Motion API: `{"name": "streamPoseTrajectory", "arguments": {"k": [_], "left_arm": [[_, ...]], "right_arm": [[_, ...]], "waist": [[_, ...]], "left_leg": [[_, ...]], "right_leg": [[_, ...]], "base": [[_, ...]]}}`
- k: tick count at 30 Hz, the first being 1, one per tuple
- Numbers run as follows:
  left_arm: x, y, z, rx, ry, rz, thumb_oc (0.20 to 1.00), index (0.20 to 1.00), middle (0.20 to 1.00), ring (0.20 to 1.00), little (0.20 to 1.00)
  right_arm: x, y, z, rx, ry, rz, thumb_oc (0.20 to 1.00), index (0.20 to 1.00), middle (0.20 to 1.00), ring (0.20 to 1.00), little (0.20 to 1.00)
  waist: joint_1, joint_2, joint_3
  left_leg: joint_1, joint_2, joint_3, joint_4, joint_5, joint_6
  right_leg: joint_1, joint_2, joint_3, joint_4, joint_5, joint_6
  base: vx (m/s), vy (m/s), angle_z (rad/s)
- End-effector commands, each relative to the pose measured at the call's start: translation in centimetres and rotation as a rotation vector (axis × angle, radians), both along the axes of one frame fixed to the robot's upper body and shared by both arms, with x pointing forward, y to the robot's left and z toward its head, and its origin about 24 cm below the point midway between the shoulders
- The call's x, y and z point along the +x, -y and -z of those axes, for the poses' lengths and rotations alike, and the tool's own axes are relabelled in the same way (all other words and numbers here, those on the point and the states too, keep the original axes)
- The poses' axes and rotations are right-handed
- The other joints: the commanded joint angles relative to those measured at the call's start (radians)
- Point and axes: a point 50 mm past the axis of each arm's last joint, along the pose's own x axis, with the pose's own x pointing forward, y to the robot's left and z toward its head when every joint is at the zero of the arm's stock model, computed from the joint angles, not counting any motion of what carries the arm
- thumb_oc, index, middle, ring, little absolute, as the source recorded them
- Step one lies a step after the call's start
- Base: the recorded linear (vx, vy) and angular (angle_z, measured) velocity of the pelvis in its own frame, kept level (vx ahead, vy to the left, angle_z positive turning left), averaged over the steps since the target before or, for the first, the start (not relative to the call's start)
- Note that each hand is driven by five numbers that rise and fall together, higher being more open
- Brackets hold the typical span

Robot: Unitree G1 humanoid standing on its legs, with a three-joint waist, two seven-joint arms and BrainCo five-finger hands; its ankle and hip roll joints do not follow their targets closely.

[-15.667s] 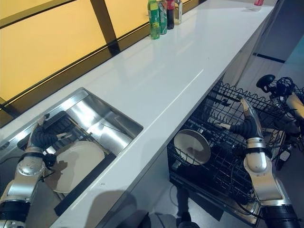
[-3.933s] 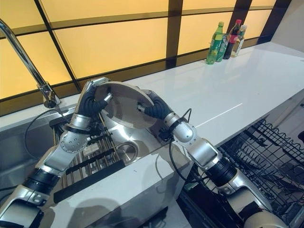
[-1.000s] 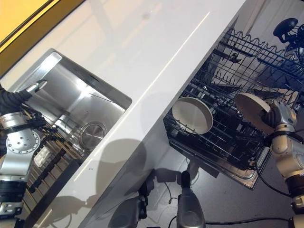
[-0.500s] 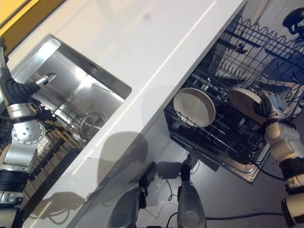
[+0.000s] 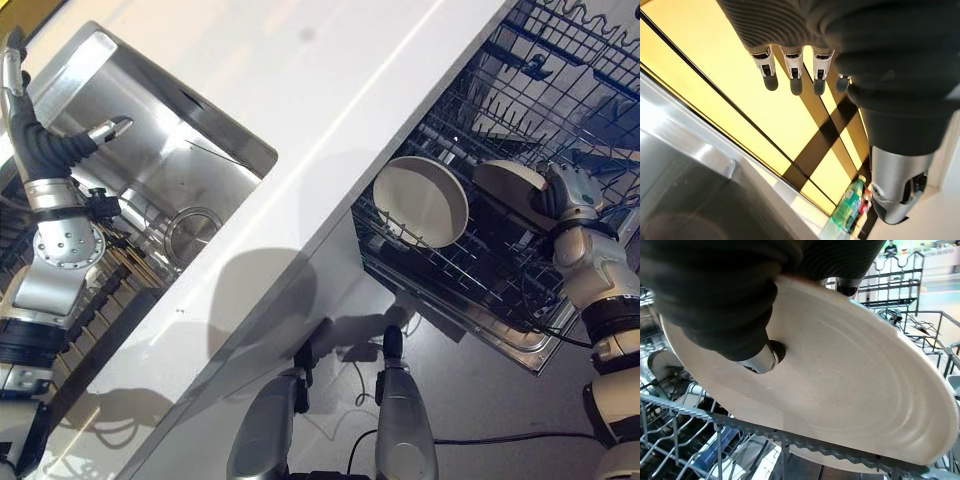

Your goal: Pick up plates and place into dishwasher.

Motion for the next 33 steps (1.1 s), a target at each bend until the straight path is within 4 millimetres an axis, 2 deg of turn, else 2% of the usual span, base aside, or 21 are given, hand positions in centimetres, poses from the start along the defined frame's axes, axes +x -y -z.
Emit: {"name": "streamPoseTrajectory", "arguments": {"k": [1,4,7,8,9,14,19,23,30,33], "left_arm": [[-0.6,0.0,-4.0,0.032,0.126,0.001,1.0,1.0,1.0,1.0,1.0],[-0.6,0.0,-4.2,0.028,0.129,0.006,1.0,1.0,1.0,1.0,1.0],[-0.4,0.1,-4.2,0.026,0.118,0.014,1.0,1.0,1.0,1.0,1.0],[-0.4,0.2,-4.2,0.033,0.115,0.016,1.0,1.0,1.0,1.0,1.0],[-0.5,0.1,-4.1,0.037,0.112,0.013,1.0,1.0,1.0,1.0,1.0],[-0.8,-0.8,-3.4,0.027,0.085,0.001,1.0,1.0,1.0,1.0,1.0],[-1.3,-1.2,-2.9,0.05,0.047,0.005,1.0,1.0,1.0,1.0,1.0],[-1.6,-1.9,-2.1,0.05,0.013,-0.005,1.0,1.0,1.0,1.0,1.0],[-2.7,-2.8,1.0,0.049,-0.068,-0.009,1.0,1.0,1.0,1.0,1.0],[-3.0,-3.0,1.9,0.047,-0.097,-0.011,1.0,1.0,1.0,1.0,1.0]], "right_arm": [[-0.3,-1.2,7.3,0.119,-0.242,0.002,0.2,0.2,0.2,0.2,0.2],[-0.3,-1.5,7.7,0.138,-0.227,0.01,0.2,0.2,0.2,0.2,0.2],[-0.4,-1.5,8.3,0.139,-0.228,0.02,0.605,0.605,0.605,0.605,0.605],[-0.6,-1.4,8.3,0.136,-0.213,0.032,0.928,0.928,0.928,0.928,0.928],[-0.7,-1.2,8.3,0.144,-0.202,0.043,1.0,1.0,1.0,1.0,1.0],[-1.9,-0.5,9.2,0.196,-0.158,0.096,1.0,1.0,1.0,1.0,1.0],[-2.8,-0.3,9.9,0.199,-0.186,0.098,1.0,1.0,1.0,1.0,1.0],[-3.7,0.1,10.3,0.239,-0.155,0.122,1.0,1.0,1.0,1.0,1.0],[-5.6,0.6,11.1,0.303,-0.114,0.152,1.0,1.0,1.0,1.0,1.0],[-6.3,0.9,10.8,0.334,-0.046,0.181,1.0,1.0,1.0,1.0,1.0]], "waist": [[0.006,0.022,0.001],[0.004,0.024,0.001],[0.001,0.021,-0.006],[0.0,0.018,-0.008],[-0.002,0.015,-0.01],[-0.006,-0.007,-0.035],[-0.008,-0.05,-0.07],[-0.011,-0.073,-0.099],[-0.021,-0.088,-0.153],[-0.028,-0.087,-0.173]], "left_leg": [[-0.111,-0.006,-0.034,-0.046,0.099,0.003],[-0.106,-0.004,-0.032,-0.051,0.099,0.005],[-0.094,-0.002,-0.029,-0.057,0.097,0.006],[-0.088,0.0,-0.028,-0.058,0.096,0.005],[-0.083,0.001,-0.028,-0.06,0.096,0.004],[-0.041,0.009,-0.021,-0.078,0.09,0.004],[-0.002,0.018,-0.01,-0.072,0.072,0.002],[0.033,0.018,-0.007,-0.067,0.055,0.002],[0.103,0.022,-0.005,-0.084,0.039,0.001],[0.136,0.024,0.0,-0.105,0.036,0.001]], "right_leg": [[-0.012,-0.057,0.005,0.146,-0.168,0.046],[-0.011,-0.056,0.005,0.142,-0.167,0.045],[0.002,-0.055,0.002,0.128,-0.163,0.045],[0.01,-0.056,0.001,0.118,-0.159,0.046],[0.018,-0.056,0.0,0.112,-0.157,0.046],[0.069,-0.055,-0.006,0.068,-0.145,0.05],[0.124,-0.063,-0.017,0.017,-0.122,0.056],[0.167,-0.064,-0.019,-0.019,-0.108,0.06],[0.245,-0.069,-0.014,-0.069,-0.098,0.07],[0.269,-0.068,-0.008,-0.086,-0.097,0.075]], "base": [[-0.06,-0.012,0.0],[-0.05,-0.006,0.01],[0.0,0.0,0.0],[0.0,0.0,0.0],[0.0,0.0,0.0],[0.01,-0.004,0.0],[0.03,-0.04,-0.01],[0.06,-0.028,0.01],[0.11,0.013,-0.03],[0.1,0.032,-0.05]]}}
